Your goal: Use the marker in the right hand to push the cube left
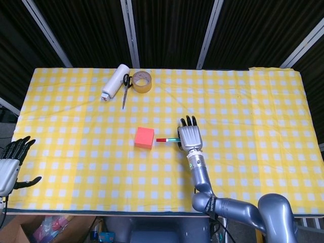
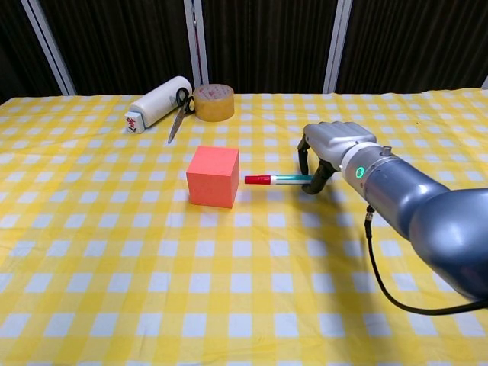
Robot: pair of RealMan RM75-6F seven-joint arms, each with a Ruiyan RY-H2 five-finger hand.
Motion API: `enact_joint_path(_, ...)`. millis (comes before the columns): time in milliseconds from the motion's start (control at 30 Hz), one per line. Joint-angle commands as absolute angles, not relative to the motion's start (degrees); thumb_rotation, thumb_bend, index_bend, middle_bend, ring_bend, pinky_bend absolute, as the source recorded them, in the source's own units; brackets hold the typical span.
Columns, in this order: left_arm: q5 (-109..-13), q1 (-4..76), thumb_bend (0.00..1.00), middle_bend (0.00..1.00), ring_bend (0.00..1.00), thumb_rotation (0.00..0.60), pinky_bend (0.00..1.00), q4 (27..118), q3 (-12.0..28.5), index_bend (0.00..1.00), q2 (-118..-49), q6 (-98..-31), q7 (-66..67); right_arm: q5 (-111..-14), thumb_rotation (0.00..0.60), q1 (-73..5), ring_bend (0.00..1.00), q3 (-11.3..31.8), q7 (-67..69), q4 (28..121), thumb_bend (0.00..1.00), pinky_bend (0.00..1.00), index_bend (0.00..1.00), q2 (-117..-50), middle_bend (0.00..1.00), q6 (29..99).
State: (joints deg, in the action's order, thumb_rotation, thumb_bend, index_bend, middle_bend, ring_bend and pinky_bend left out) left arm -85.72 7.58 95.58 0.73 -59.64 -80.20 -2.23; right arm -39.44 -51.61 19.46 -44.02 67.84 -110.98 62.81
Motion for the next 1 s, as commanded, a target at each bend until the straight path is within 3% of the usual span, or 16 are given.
enact_joint_path(33, -85.7, 7.6, 0.0, 0.0, 0.0, 0.6, 0.0, 95.6, 0.7, 0.0, -59.6, -80.2, -2.4, -39.0, 0.6, -52.9, 0.03, 20.7, -44.0, 66.0, 0.5, 0.0, 0.65, -112.7, 0.18, 62.2)
enact_joint_path(267, -85.4, 7.5, 0.0, 0.0, 0.0, 0.6, 0.0, 95.6, 0.8, 0.0, -59.4, -80.0, -3.2, -38.9, 0.6, -56.5, 0.03, 23.7, -43.4, 62.0, 0.5, 0.0, 0.65, -116.3, 0.18, 60.5)
enact_joint_path(700, -85.2, 7.2, 0.0, 0.0, 0.0, 0.6, 0.0, 95.5, 0.7, 0.0, -59.1, -80.3, -3.5, -38.6, 0.6, -59.8, 0.03, 24.4, -43.8, 57.8, 0.5, 0.0, 0.65, -121.0, 0.18, 58.2)
enact_joint_path(1000, -85.0, 6.7, 0.0, 0.0, 0.0, 0.6, 0.0, 95.3, 0.7, 0.0, -58.9, -80.9, -3.6, -41.1, 0.6, -56.7, 0.03, 22.5, -45.0, 60.9, 0.5, 0.0, 0.65, -116.3, 0.18, 61.5)
